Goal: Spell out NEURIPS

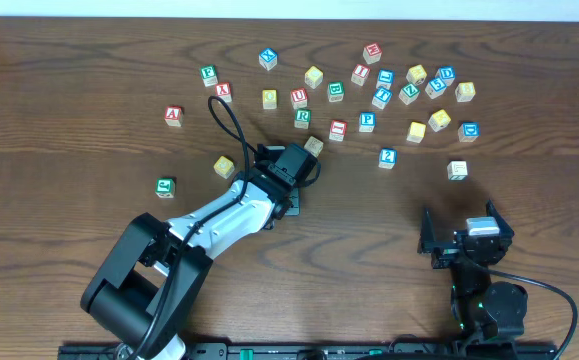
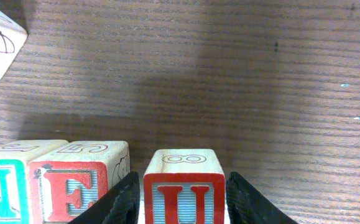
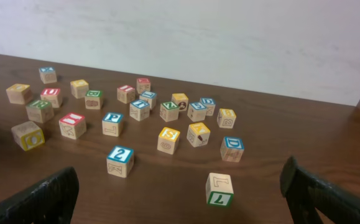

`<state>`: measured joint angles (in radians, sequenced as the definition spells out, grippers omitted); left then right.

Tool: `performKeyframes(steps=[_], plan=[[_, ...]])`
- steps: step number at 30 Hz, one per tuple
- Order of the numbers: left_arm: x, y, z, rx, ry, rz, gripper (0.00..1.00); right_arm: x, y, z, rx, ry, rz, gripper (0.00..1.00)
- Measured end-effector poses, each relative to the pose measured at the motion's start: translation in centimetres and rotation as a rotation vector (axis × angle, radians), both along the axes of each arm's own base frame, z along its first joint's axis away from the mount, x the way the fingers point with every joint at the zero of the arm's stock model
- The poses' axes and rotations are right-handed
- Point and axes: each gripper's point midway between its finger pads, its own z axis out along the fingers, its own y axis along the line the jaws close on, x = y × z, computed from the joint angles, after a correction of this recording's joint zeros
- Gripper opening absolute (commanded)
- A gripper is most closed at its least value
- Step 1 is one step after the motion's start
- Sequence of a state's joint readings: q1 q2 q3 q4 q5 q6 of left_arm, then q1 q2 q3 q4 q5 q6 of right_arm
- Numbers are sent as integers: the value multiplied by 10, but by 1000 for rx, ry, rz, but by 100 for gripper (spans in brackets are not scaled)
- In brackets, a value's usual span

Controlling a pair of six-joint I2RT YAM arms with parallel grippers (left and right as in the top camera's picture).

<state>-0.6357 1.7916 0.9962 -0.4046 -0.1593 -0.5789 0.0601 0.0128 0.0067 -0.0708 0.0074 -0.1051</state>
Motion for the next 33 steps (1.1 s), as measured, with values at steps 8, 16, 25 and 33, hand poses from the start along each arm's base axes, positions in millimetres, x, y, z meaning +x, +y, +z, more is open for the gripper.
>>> performKeyframes(steps=[8, 16, 25, 33], plan=[[-3, 3, -1, 14, 15, -8, 43, 0, 0, 0, 0, 0, 0, 99], [-3, 2, 2, 24, 22, -21, 43, 0, 0, 0, 0, 0, 0, 99], [-1, 1, 6, 28, 22, -32, 43, 0, 0, 0, 0, 0, 0, 99], [-2, 1, 6, 30, 24, -33, 43, 0, 0, 0, 0, 0, 0, 99]])
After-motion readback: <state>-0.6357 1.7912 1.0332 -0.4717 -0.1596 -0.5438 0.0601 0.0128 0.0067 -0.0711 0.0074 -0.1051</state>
